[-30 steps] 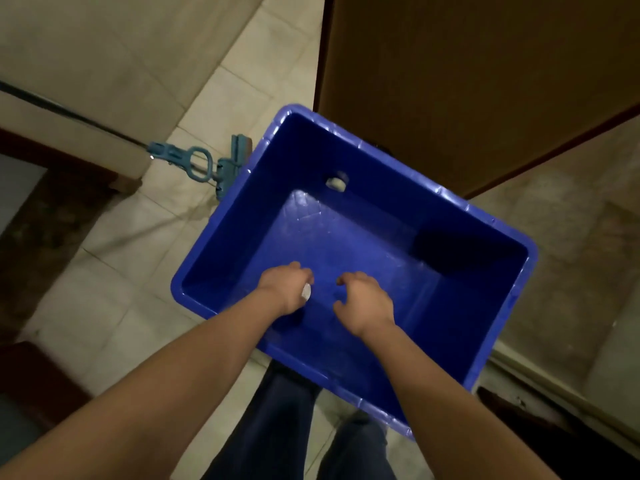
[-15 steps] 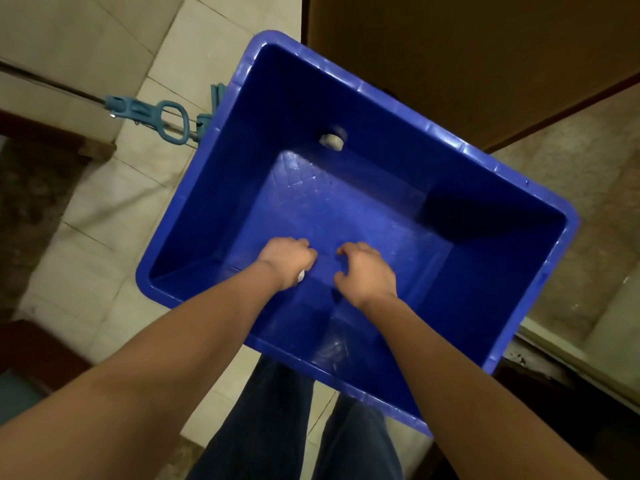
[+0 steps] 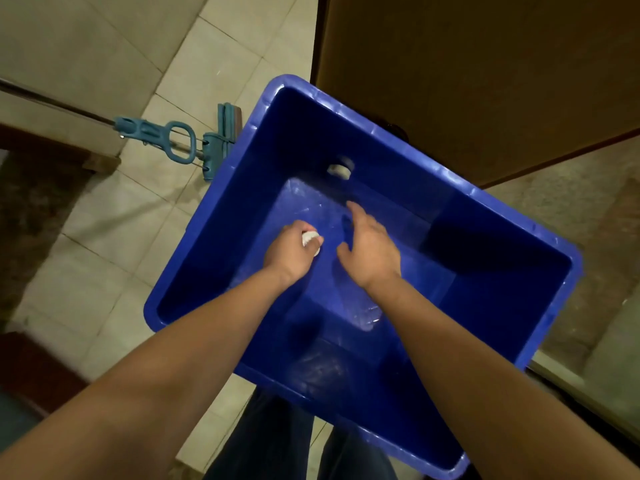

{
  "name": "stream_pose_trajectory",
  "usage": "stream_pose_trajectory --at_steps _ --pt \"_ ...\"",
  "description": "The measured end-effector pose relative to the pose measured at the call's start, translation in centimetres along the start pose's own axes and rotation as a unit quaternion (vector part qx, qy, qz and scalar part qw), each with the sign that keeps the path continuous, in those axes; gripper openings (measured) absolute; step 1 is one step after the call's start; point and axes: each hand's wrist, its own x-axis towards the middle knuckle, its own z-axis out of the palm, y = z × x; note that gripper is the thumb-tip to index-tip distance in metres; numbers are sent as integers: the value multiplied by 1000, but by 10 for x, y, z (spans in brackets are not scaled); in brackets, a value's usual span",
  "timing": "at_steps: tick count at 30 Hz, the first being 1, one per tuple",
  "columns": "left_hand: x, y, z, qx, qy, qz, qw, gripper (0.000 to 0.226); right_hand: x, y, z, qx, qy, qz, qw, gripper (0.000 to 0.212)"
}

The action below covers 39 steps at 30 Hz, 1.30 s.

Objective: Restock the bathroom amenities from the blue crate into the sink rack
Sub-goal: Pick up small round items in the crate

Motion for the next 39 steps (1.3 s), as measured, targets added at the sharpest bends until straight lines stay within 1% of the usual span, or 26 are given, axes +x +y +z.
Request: stream_pose_trajectory --at_steps 4,9,12,14,17,19,22,24,27,30,34,39 --pt "6 1 0 -105 20 -14 994 13 28 -11 -13 -23 5 -9 1000 74" --pt "9 -1 1 -163 47 -30 985 6 54 -19 -18 -36 -14 -9 999 78" --pt "11 -1 1 -181 47 -30 982 8 57 -22 -16 -20 -29 -13 999 77" --pt "11 -1 0 -181 47 -30 982 10 58 -23 -13 -5 -23 -17 1000 67" --pt "13 -1 -3 -164 55 -34 984 12 59 -23 -8 -35 -18 -23 999 48" --pt "15 -1 -5 -159 62 -37 985 16 59 -22 -6 -40 -8 -16 999 42" --pt "16 1 -10 -149 68 -34 986 22 62 -22 -6 -69 25 -21 997 42" --pt "18 1 -12 -127 80 -30 988 25 65 -23 -6 -99 34 -51 993 48" --pt "19 -1 -14 -109 99 -28 989 26 70 -25 -3 -141 -7 -102 985 61" --pt "19 -5 -15 -103 96 -28 990 26 72 -26 2 -184 -44 -111 976 67" --pt "17 -9 -12 -149 79 -17 986 24 67 -25 11 -217 -37 -82 972 58" --pt "9 -9 -6 -144 67 5 987 25 64 -20 20 -209 -30 -57 976 42"
